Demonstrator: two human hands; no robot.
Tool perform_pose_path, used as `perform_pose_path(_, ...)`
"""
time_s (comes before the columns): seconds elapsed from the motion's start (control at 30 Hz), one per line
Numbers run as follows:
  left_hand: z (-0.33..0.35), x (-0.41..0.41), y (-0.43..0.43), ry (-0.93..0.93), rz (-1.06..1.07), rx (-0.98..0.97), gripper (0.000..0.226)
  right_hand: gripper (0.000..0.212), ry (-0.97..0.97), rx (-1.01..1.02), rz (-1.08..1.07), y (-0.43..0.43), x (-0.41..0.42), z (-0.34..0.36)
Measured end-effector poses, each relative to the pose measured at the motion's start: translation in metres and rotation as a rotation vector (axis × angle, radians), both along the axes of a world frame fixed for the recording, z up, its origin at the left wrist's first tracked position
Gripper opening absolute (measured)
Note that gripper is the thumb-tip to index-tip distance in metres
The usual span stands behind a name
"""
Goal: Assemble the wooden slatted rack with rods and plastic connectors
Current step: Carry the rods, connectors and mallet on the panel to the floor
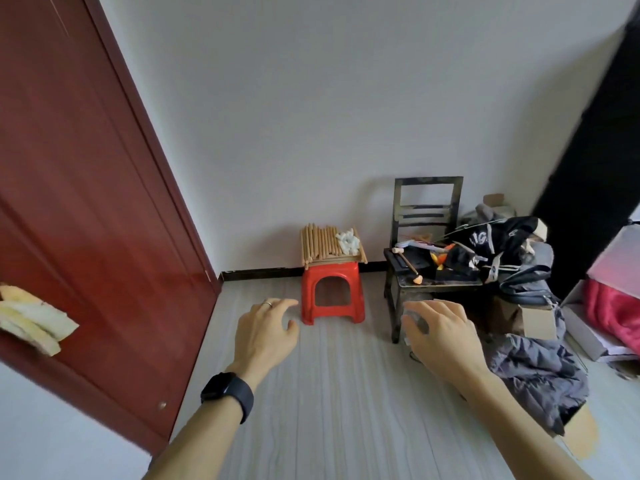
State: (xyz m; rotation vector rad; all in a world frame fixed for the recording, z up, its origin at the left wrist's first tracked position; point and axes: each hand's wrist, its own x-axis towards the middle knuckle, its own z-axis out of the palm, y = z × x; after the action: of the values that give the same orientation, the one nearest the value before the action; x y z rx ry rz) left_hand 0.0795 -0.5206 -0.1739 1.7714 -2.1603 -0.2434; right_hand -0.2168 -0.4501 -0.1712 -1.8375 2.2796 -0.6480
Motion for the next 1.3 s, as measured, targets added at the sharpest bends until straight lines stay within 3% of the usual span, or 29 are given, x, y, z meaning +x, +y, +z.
perform_pose_path(0.37,-0.051,-0.028,-0.244,-0.001,0.094,0.186,0.039,0.040,-0.010,0.258,0.038,-0.269,-0.044,-0.045)
perform_pose_path(0.6,-0.108,-0.077,-0.407,-0.004,-0.033,0.320,0.038,0.046,-0.085,0.457,-0.074,-0.412,-0.088,-0.114)
perform_pose_path(0.9,-0.153,-0.171,-0.579,-0.051,-0.216,0.442,0.035,0.048,-0.215,0.666,-0.220,-0.526,-0.146,-0.177)
perform_pose_path(1.07,-0.194,-0.227,-0.643,-0.060,-0.202,0.537,0.037,0.051,-0.340,0.775,-0.303,-0.588,-0.193,-0.231)
perform_pose_path(1.17,-0.220,-0.260,-0.671,-0.059,-0.216,0.609,0.039,0.043,-0.356,0.821,-0.324,-0.629,-0.230,-0.264)
perform_pose_path(1.3,-0.276,-0.299,-0.720,-0.123,-0.249,0.627,0.046,0.048,-0.333,0.834,-0.411,-0.687,-0.274,-0.325)
